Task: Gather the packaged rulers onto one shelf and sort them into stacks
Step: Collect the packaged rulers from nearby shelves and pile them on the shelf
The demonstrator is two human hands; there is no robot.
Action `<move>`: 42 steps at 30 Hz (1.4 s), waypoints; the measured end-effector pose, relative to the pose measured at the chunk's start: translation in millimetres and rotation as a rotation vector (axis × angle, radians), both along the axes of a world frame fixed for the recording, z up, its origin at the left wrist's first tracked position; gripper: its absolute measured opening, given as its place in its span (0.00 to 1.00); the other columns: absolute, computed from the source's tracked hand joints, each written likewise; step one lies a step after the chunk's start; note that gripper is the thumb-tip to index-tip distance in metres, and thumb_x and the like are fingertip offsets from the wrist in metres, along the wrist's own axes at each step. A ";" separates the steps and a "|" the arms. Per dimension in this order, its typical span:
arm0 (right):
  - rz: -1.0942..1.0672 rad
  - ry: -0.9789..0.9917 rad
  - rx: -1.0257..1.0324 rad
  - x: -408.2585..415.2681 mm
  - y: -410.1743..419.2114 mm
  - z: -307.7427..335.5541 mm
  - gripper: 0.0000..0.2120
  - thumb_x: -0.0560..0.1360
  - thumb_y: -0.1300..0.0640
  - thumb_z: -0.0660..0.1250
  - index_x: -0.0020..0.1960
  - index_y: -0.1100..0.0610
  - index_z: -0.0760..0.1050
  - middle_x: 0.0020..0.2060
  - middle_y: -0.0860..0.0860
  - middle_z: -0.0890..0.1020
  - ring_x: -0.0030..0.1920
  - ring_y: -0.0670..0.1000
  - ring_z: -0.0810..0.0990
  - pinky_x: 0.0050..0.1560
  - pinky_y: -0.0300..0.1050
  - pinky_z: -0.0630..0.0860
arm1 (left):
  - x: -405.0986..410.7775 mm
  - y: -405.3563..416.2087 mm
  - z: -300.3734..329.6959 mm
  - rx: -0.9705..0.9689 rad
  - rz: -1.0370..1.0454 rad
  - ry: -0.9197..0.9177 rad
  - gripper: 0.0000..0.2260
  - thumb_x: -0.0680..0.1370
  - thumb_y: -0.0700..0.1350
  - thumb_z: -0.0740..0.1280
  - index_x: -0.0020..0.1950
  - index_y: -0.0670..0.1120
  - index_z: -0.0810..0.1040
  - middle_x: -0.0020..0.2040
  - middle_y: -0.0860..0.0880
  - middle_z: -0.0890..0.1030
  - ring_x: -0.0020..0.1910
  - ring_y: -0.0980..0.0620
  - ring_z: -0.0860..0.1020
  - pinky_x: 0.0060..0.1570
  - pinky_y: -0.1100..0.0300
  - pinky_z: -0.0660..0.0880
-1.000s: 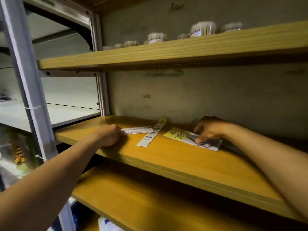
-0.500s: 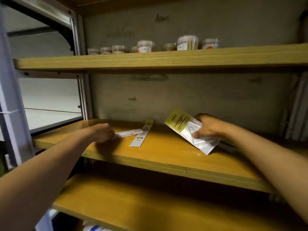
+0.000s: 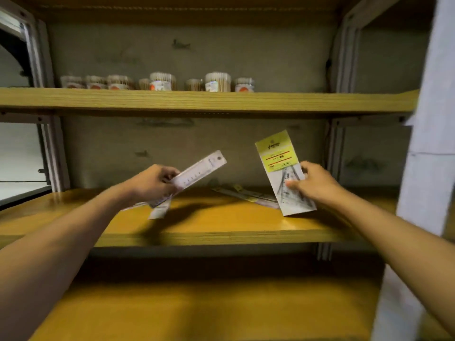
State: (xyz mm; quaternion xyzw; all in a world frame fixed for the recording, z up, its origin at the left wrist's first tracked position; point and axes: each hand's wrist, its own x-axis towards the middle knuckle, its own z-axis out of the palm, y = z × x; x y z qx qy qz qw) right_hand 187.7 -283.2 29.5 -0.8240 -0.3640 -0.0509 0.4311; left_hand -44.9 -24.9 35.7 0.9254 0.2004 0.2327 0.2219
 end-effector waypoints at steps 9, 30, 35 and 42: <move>-0.092 0.085 0.112 3.8 -145.9 0.6 0.11 0.75 0.58 0.71 0.54 0.48 0.73 0.53 0.49 0.84 0.51 0.48 0.83 0.56 0.55 0.79 | 128.1 -157.4 2.0 -0.217 -0.549 -0.089 0.11 0.77 0.42 0.70 0.58 0.50 0.78 0.55 0.53 0.81 0.55 0.56 0.80 0.53 0.58 0.78; -0.509 -0.016 0.117 110.7 -530.6 -8.1 0.11 0.77 0.56 0.67 0.59 0.51 0.74 0.54 0.49 0.82 0.46 0.46 0.83 0.44 0.43 0.81 | 356.0 -515.8 1.2 -0.306 -0.808 0.001 0.14 0.79 0.40 0.66 0.65 0.45 0.74 0.63 0.45 0.78 0.55 0.47 0.79 0.51 0.53 0.79; -0.552 0.025 0.135 159.5 -588.6 -23.4 0.13 0.76 0.57 0.69 0.59 0.49 0.72 0.55 0.48 0.81 0.43 0.44 0.81 0.37 0.37 0.77 | 410.2 -560.2 -9.2 -0.323 -0.708 0.019 0.13 0.78 0.40 0.66 0.63 0.44 0.75 0.61 0.43 0.79 0.53 0.47 0.79 0.52 0.50 0.78; -0.588 0.043 0.104 238.3 -617.1 -54.6 0.21 0.74 0.54 0.70 0.65 0.52 0.71 0.61 0.50 0.80 0.53 0.51 0.83 0.40 0.41 0.80 | 475.5 -589.3 -18.4 -0.354 -0.635 0.037 0.14 0.77 0.40 0.68 0.63 0.47 0.75 0.58 0.47 0.80 0.48 0.51 0.80 0.39 0.60 0.77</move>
